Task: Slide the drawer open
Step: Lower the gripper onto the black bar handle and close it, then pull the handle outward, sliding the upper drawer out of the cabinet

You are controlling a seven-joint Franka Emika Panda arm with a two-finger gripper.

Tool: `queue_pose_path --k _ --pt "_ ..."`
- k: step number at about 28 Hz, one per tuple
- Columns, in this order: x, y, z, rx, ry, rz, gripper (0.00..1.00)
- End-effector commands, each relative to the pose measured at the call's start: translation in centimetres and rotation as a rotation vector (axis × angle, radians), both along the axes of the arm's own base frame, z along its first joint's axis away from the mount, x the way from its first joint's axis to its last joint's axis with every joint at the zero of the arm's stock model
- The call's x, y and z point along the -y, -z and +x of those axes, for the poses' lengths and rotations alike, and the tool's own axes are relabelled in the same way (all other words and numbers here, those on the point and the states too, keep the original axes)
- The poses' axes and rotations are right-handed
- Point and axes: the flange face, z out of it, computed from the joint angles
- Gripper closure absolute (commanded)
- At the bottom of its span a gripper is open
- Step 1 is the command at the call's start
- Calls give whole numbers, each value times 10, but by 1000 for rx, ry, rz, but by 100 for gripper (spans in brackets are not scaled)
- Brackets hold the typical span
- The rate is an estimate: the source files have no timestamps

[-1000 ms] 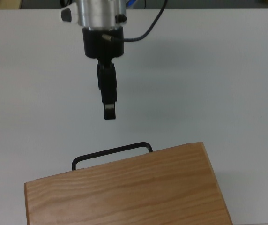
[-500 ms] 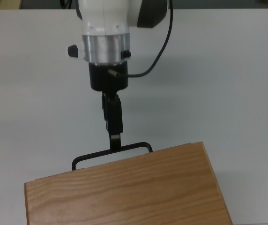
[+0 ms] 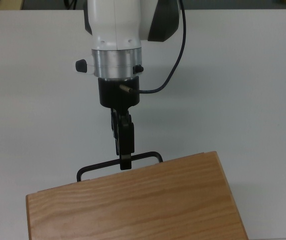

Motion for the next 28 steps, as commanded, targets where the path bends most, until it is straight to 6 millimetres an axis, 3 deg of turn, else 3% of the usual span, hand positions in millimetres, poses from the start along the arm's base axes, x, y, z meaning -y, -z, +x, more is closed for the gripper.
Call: queue_pose_path --k 1,7,15,23,28 --pt "-8 -3 2 21 -22 -29 70" --pt "-8 -5 1 23 -27 -50 100" --pt "-5 -14 -1 32 -24 -54 100" --pt "6 -39 -13 25 -6 -63 100" --pt "9 -34 -19 -55 -7 -89 100"
